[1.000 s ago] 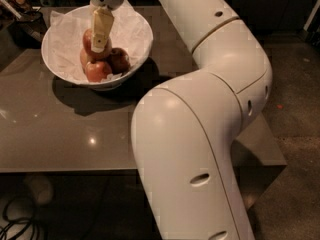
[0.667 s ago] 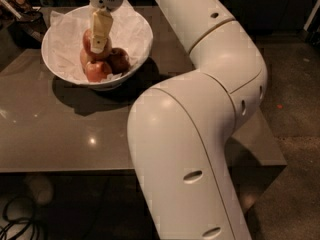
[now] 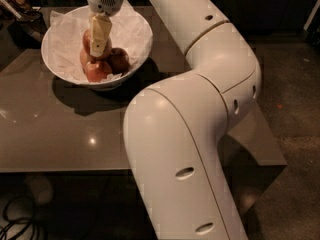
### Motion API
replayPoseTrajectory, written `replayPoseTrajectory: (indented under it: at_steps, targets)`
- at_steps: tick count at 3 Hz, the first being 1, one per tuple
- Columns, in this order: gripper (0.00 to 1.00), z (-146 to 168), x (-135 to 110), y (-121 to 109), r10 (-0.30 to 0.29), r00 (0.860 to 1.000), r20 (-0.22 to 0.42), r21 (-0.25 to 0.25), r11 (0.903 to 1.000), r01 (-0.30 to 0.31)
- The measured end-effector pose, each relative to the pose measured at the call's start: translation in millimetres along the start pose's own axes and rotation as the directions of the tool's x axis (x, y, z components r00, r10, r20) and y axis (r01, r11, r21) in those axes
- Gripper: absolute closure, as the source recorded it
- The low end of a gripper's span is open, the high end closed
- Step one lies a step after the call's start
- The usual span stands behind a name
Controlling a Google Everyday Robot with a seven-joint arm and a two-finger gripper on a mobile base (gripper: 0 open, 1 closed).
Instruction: Pick apple from white bowl
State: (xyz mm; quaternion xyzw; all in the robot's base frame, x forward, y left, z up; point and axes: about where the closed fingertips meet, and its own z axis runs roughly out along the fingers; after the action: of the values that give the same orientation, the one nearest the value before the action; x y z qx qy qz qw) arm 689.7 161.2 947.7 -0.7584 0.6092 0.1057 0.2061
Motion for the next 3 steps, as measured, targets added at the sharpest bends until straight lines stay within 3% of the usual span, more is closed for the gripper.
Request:
replayPoseTrajectory:
  at_steps: [3]
  targets:
    - [0.23, 24.6, 5.5, 3.8, 0.016, 1.0, -0.005, -0.048, 0.9987, -0.016]
